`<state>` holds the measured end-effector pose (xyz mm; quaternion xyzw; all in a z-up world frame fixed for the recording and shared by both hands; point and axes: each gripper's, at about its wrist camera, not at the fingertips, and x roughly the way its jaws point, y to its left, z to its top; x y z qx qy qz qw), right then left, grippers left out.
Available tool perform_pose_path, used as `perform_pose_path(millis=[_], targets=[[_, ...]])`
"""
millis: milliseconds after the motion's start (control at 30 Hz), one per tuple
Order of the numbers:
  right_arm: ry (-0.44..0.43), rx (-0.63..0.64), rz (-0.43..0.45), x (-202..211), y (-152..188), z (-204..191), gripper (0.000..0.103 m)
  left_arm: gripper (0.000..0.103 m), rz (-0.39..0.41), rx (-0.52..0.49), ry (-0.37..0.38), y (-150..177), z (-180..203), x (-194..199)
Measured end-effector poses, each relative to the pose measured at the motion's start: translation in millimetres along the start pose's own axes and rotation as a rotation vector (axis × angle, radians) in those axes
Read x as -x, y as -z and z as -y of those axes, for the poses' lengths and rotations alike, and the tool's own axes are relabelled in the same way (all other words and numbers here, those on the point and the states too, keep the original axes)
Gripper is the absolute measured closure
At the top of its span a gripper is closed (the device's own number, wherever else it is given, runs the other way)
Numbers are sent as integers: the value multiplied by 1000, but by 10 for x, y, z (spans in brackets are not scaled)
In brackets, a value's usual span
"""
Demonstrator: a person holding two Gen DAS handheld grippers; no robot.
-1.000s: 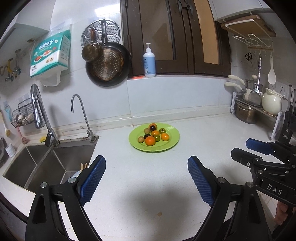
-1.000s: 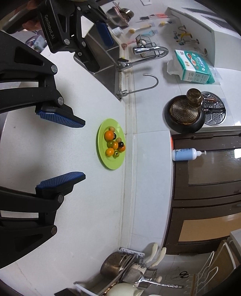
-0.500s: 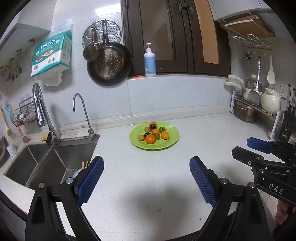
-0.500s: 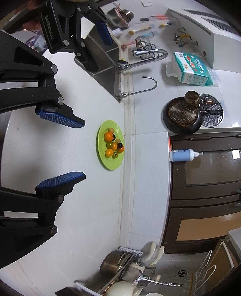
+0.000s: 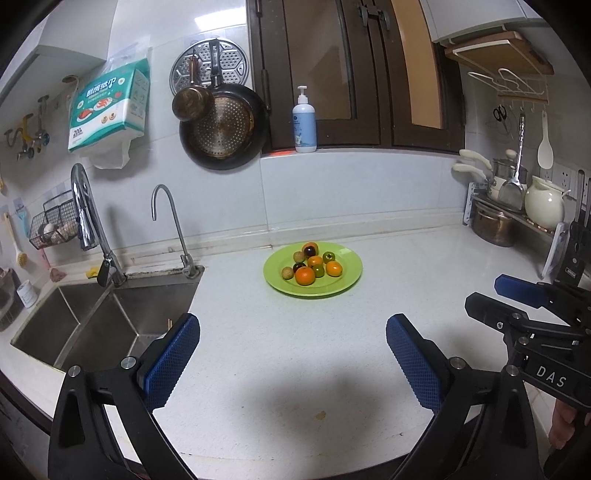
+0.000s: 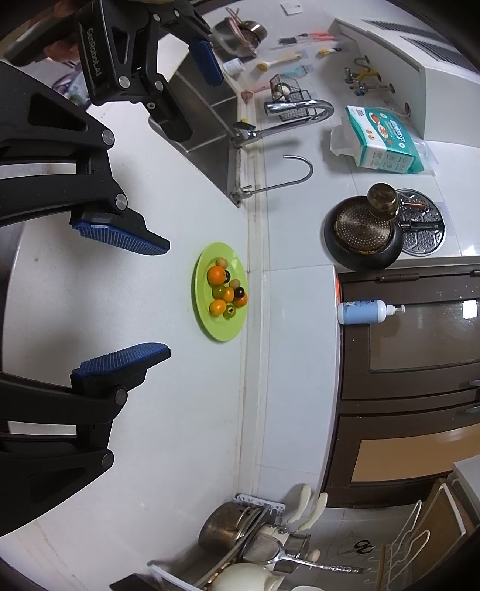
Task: Organize fruits
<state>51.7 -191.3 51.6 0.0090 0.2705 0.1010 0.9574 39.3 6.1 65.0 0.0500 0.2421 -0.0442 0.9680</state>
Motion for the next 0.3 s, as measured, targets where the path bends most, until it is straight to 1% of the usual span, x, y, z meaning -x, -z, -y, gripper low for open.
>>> perform_pose_path(millis=[300], targets=[[1,2,-3,-10,-4,9,52,0,-5,5,-7,-2,6,-6]])
